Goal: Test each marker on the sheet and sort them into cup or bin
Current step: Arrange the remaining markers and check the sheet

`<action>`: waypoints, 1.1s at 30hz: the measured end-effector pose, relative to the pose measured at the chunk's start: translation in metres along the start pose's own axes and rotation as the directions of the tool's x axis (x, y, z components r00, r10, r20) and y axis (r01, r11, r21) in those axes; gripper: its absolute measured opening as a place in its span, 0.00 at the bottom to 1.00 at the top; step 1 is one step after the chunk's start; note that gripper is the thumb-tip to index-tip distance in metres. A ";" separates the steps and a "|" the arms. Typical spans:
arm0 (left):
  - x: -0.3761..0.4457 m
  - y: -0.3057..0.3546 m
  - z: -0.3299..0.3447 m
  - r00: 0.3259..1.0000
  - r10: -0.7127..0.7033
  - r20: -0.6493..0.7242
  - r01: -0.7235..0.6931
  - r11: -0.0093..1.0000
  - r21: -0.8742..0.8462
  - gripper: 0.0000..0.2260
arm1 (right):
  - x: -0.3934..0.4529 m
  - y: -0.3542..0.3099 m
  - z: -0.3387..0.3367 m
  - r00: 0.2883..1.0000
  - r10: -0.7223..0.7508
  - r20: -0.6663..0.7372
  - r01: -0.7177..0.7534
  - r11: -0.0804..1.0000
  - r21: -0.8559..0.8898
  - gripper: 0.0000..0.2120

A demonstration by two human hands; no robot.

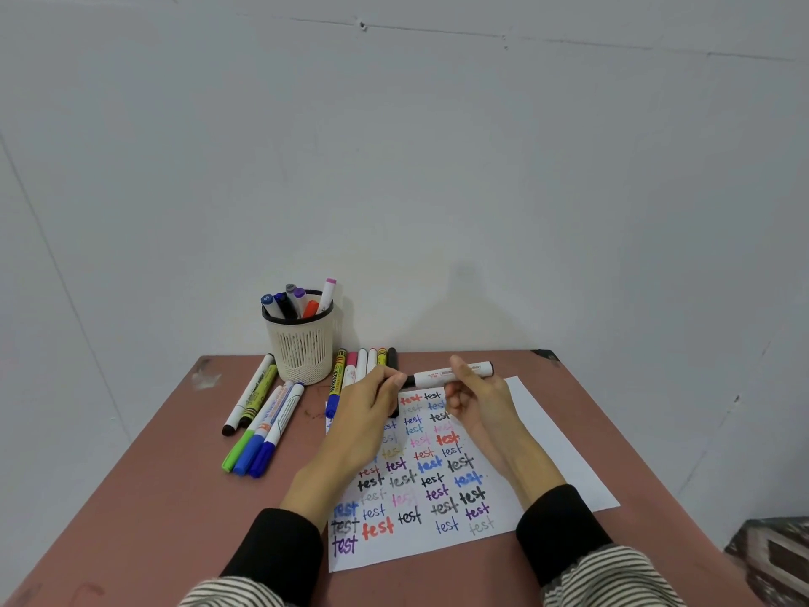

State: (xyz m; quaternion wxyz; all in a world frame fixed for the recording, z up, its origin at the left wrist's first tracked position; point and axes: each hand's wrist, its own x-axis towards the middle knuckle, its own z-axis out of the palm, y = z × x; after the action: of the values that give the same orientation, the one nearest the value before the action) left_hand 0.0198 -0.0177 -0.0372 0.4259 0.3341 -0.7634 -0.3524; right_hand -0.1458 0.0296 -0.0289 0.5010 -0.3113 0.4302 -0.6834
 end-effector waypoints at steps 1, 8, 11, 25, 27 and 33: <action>-0.002 0.002 0.004 1.000 -0.007 0.010 0.007 1.000 -0.014 0.11 | 0.000 0.001 0.001 1.000 -0.009 -0.022 0.010 1.000 0.009 0.12; -0.017 0.013 0.032 0.992 -0.070 -0.103 0.072 0.997 0.014 0.08 | -0.013 -0.010 -0.015 0.955 -0.064 -0.291 0.079 0.996 0.040 0.10; -0.028 0.024 0.064 0.995 -0.031 -0.097 0.041 0.994 0.104 0.09 | -0.028 -0.029 -0.044 0.895 -0.127 -0.427 0.153 0.988 0.027 0.09; -0.048 0.101 0.246 0.964 -0.032 0.266 -0.120 0.835 0.538 0.21 | -0.143 -0.106 -0.227 0.604 -0.569 -0.558 0.044 0.723 -0.690 0.15; -0.047 0.097 0.247 0.946 -0.078 0.314 -0.131 0.795 0.592 0.25 | -0.148 -0.087 -0.253 0.622 -0.540 -0.567 -0.076 0.679 -0.730 0.16; -0.047 0.096 0.248 0.939 -0.085 0.333 -0.152 0.767 0.623 0.27 | -0.170 0.002 -0.332 0.699 -0.262 -0.666 -0.466 0.540 -0.701 0.15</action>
State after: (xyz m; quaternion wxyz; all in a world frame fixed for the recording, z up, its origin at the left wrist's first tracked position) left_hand -0.1999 0.1340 -0.0746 0.1534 0.3787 -0.9053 -0.1160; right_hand -0.3782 0.2827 -0.1744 0.1274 -0.1946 0.8763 -0.4220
